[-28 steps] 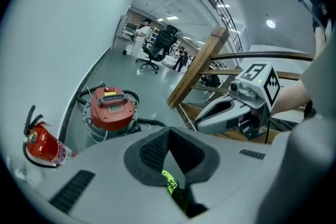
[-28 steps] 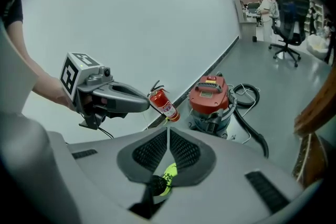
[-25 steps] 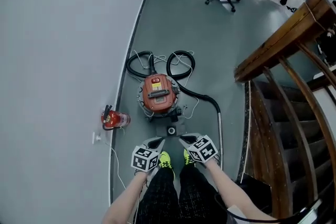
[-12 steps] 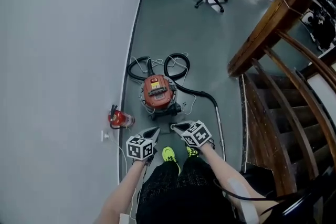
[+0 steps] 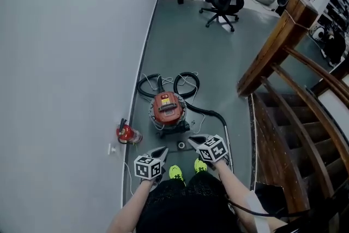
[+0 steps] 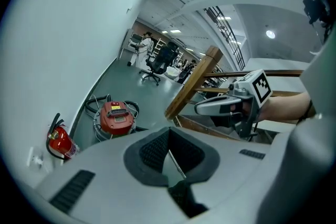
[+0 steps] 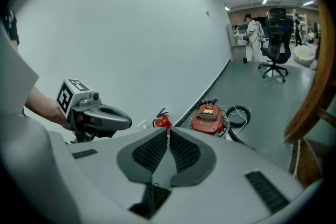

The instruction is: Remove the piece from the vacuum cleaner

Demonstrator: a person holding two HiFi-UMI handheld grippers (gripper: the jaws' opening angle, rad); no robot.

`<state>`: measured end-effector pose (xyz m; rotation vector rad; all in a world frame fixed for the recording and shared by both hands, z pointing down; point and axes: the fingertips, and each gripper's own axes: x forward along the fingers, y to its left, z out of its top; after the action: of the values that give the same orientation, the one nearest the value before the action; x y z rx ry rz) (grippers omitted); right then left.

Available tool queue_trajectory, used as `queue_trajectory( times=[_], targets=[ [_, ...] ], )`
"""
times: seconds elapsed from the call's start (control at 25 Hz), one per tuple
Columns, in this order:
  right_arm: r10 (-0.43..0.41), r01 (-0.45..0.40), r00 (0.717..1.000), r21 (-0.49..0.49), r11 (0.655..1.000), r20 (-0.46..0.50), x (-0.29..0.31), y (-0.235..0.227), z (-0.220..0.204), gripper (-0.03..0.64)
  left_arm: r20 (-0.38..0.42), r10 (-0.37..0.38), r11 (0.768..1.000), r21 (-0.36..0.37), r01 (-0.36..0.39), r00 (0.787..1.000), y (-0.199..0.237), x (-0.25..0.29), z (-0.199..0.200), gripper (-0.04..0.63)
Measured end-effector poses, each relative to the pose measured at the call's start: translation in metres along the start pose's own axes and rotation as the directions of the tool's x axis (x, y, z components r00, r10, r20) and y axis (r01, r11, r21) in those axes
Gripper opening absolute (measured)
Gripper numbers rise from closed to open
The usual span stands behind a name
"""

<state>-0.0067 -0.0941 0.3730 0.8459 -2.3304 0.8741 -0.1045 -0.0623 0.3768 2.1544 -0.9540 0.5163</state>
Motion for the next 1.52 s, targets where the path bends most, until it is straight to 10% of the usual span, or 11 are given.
queue_trajectory(
  times=[0.8, 1.52],
  targets=[
    [0.091, -0.088, 0.994, -0.067, 0.994, 0.056, -0.047, 0.06, -0.023, 0.029, 0.125, 0.05, 0.999, 0.014, -0.052, 0.991, -0.053, -0.047, -0.006, 0.01],
    [0.161, -0.156, 0.986, -0.096, 0.983, 0.052, -0.122, 0.08, -0.126, 0.029, 0.22, 0.148, 0.988, -0.077, -0.134, 0.964, -0.131, -0.07, -0.083, 0.009]
  ],
)
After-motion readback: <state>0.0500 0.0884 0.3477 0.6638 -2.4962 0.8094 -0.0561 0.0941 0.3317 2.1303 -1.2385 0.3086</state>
